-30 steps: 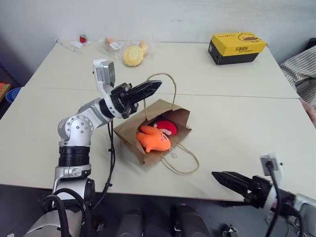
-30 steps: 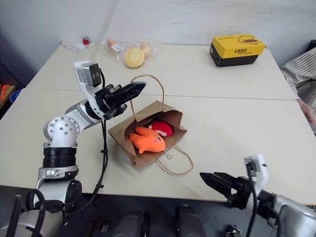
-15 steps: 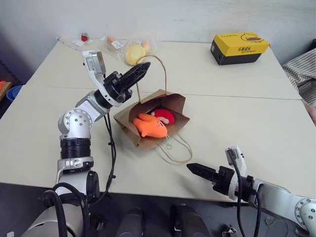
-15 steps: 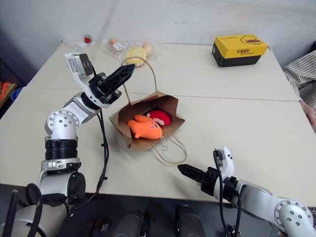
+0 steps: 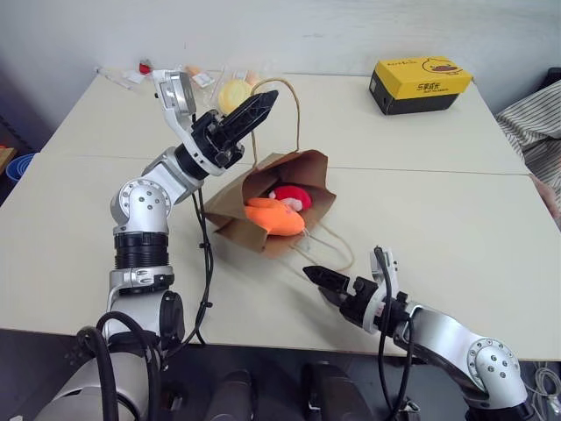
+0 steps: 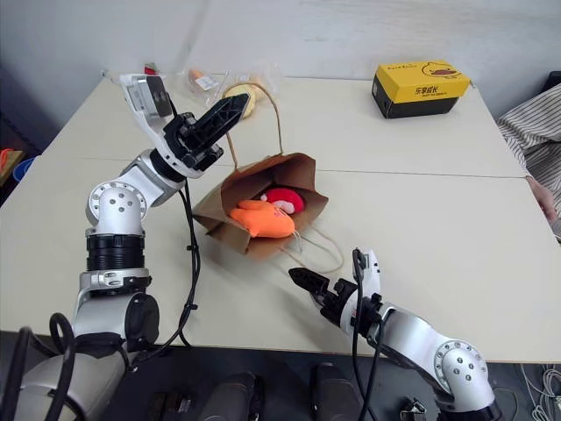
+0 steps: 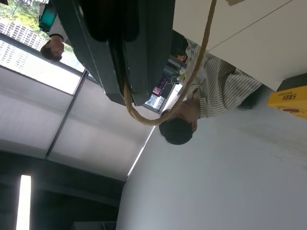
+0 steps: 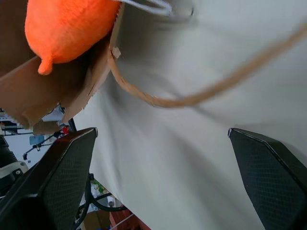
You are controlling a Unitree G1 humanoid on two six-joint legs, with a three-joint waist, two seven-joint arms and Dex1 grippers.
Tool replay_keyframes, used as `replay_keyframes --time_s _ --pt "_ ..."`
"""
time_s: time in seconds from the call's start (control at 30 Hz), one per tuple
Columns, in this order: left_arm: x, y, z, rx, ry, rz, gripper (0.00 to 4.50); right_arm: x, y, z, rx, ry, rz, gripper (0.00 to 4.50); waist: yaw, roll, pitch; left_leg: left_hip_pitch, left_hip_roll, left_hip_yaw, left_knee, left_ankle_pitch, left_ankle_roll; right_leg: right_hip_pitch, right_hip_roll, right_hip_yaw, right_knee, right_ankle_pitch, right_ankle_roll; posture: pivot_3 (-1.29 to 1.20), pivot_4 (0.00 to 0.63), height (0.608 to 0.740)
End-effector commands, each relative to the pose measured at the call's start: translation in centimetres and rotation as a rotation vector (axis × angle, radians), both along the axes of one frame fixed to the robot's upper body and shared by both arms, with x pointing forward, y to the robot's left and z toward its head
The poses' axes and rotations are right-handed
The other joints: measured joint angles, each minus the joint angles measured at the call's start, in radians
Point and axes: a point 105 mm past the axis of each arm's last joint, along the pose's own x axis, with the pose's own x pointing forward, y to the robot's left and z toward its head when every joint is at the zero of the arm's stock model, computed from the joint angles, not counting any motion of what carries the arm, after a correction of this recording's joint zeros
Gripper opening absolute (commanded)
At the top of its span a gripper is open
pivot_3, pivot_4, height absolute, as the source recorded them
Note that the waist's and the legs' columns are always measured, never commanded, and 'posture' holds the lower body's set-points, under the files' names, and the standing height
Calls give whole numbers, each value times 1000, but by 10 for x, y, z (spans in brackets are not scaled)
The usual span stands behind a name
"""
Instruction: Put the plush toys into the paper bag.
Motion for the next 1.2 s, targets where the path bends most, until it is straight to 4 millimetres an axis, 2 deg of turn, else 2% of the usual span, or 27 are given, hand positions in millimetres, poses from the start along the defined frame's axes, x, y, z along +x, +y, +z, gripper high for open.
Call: replay_keyframes --time_s 0.03,0.27,0.43,0.53,0.6,0.67,0.73,0.9,1.0,1.1,1.2 --pt "-5 -2 16 -20 -43 -18 0 5 3 3 44 -4 -40 4466 -1 0 0 0 0 0 0 0 0 0 0 0 0 0 0 0 150 740" --pt "-5 -4 10 7 -39 -21 0 28 -7 14 89 -74 -169 4466 0 0 0 0 0 0 0 0 0 0 0 0 0 0 0 0 150 740" --pt "-6 -6 8 9 -37 -28 0 43 -23 13 113 -91 -281 4466 1 0 0 -1 0 0 0 0 0 -1 0 0 1 0 0 0 150 740" --pt "-8 -8 6 13 -39 -35 0 46 -21 13 130 -103 -285 4466 0 0 0 -1 0 0 -1 0 0 -1 0 0 1 0 0 0 150 740" --pt "-10 -8 5 15 -43 -36 0 46 -18 15 140 -113 -273 4095 0 0 0 -1 0 0 -1 0 0 -1 0 0 1 0 0 0 150 740" --pt "-10 -6 4 16 -46 -31 0 47 -16 18 147 -127 -262 3541 -1 0 0 -1 0 0 -1 0 0 -1 0 0 1 0 0 0 150 740" --pt "-9 -4 3 11 -43 -22 0 50 -17 20 142 -149 -264 2840 -2 0 0 -1 0 0 -2 0 0 -1 0 0 2 0 0 0 150 740" --pt "-12 -6 -5 19 -34 -28 0 60 -36 25 156 -208 -368 1056 0 0 0 -1 0 0 -2 0 0 -1 0 0 2 0 0 0 150 740" --pt "-12 -5 -5 23 -36 -21 0 60 -41 39 182 -294 -378 35 0 0 0 -2 0 0 -2 0 0 -2 0 0 1 0 0 0 150 740" --pt "-12 -7 0 22 -51 -20 0 57 -50 61 178 -425 -379 35 0 0 0 -1 0 0 -2 0 0 -2 0 0 1 0 0 0 150 740" --pt "-19 -8 4 15 -81 -42 0 50 -63 109 197 -627 -329 35 0 1 0 -2 0 0 -2 0 0 -2 0 0 1 0 0 0 150 740"
